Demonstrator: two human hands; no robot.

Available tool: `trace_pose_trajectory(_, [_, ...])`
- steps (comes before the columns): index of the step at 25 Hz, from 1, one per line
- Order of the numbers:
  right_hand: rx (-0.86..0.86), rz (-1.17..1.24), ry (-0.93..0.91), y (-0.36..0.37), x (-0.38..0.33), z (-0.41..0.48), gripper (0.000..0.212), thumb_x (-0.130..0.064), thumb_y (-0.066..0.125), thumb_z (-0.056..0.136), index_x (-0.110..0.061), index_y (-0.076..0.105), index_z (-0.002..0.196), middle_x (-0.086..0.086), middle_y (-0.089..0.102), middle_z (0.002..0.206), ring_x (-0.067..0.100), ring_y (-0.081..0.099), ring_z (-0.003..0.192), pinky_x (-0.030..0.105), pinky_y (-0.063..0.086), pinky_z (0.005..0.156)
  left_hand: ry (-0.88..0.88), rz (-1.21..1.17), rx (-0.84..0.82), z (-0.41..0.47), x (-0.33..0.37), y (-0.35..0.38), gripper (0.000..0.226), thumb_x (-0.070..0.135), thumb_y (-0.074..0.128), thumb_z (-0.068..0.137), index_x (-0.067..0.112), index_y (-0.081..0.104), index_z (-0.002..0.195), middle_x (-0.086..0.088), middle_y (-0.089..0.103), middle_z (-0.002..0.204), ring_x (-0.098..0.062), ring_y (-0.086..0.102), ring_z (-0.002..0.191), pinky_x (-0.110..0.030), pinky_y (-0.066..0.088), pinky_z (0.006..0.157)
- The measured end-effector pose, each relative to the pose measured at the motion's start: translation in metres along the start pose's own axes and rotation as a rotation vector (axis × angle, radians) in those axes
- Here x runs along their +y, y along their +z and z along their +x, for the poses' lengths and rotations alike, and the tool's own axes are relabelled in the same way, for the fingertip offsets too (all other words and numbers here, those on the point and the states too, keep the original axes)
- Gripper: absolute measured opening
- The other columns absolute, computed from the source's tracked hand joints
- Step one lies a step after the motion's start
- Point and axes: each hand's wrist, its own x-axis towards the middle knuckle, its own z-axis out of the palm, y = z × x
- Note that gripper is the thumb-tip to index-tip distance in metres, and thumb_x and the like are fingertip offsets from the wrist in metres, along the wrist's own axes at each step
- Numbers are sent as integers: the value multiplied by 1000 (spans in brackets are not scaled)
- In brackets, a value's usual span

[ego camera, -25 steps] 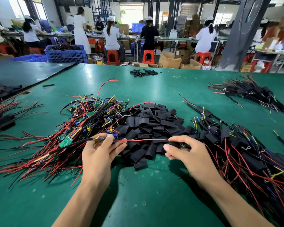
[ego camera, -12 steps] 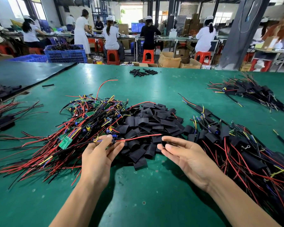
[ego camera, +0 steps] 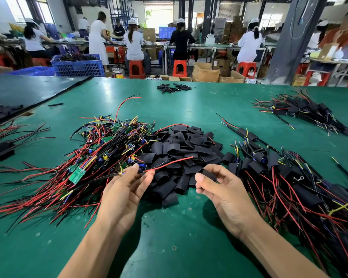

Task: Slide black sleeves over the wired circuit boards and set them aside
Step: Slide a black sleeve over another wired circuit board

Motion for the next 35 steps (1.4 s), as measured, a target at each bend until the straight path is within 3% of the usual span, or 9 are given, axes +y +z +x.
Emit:
trace_pose_trajectory(10, [15, 188, -16, 6, -1, -1, 27, -12, 89, 53, -20, 77, 76, 8, 70, 82, 23, 72, 74, 28, 59, 74, -77, 23, -65, -1, -3, 0, 9, 7, 63, 91, -1, 62, 87, -10, 71, 69, -19, 75, 70, -19, 59, 58])
trace_pose_trajectory(16, [-39, 146, -48, 10, -4, -6, 30, -17, 93, 54, -22, 76, 79, 8, 70, 82, 23, 73, 75, 28, 58, 74, -68, 45, -91, 0, -5, -2, 23, 12, 70, 74, 1, 61, 91, -10, 71, 70, -20, 76, 72, -19, 58, 57])
trace_pose_trajectory(21, [-73, 184, -45, 12, -6, -7, 46, -31, 102, 43, -23, 76, 81, 7, 71, 82, 23, 72, 73, 28, 58, 71, -20, 104, -68, 1, -10, -3, 7, 5, 65, 90, 2, 61, 95, -11, 72, 69, -23, 76, 71, -20, 58, 58])
trace_pose_trajectory(35, [-103, 56, -132, 8, -12, -6, 46, -36, 100, 47, -23, 75, 83, 0, 68, 84, 23, 70, 73, 28, 57, 73, 121, 150, -53, 1, -11, -4, 4, 1, 62, 93, 0, 59, 95, -6, 71, 68, -24, 74, 68, -22, 59, 61])
